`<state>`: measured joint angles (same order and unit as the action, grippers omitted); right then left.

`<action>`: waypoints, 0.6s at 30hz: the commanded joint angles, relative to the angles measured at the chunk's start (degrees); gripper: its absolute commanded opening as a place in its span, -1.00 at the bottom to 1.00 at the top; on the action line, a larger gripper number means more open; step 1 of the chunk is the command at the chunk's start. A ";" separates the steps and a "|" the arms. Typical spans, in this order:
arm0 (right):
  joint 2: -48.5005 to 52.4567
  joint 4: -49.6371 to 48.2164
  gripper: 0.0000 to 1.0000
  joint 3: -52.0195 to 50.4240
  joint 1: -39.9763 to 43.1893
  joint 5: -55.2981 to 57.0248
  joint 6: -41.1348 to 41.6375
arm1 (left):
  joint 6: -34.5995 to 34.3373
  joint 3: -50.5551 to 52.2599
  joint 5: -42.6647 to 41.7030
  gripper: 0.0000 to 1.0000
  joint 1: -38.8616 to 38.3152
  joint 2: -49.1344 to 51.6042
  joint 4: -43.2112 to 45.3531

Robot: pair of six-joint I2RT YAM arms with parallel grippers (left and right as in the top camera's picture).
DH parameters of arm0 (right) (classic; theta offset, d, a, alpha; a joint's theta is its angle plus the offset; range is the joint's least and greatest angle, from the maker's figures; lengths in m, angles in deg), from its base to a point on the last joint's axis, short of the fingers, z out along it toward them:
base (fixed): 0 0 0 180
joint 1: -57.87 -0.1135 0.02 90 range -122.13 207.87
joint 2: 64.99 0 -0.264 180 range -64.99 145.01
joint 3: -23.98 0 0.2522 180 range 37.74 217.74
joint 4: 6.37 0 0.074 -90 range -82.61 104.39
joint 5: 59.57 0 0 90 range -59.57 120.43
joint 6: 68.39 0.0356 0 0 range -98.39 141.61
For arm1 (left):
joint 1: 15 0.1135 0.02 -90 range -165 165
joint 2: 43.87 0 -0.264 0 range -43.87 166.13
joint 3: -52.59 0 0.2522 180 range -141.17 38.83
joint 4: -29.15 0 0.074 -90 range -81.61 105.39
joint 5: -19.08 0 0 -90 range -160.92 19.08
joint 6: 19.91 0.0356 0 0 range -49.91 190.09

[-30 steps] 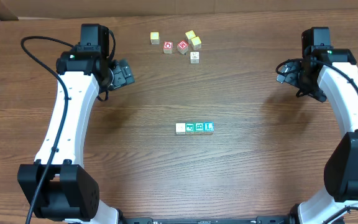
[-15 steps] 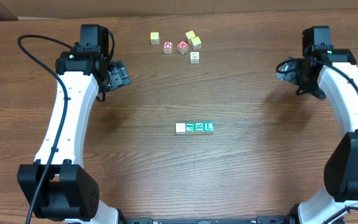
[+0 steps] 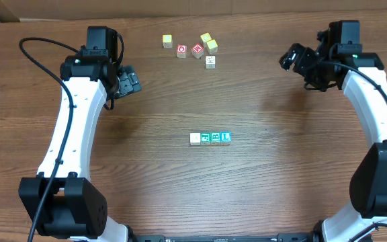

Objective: Flip 5 blocks
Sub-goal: 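Move the right gripper over the white tree-picture block in the cluster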

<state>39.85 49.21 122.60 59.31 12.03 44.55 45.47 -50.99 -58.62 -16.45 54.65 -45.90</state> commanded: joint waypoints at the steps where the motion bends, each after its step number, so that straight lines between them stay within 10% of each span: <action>1: -0.35 -2.29 0.84 0.72 -2.75 -4.63 1.07 | 0.63 -0.76 1.09 1.00 0.31 -0.26 0.02; 18: 6.01 -1.14 0.47 18.49 -24.83 20.87 1.05 | 0.63 -0.76 1.09 1.00 0.31 -0.26 0.04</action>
<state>42.16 48.97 140.50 35.33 27.51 45.60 45.47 -50.99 -58.60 -16.45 54.65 -45.90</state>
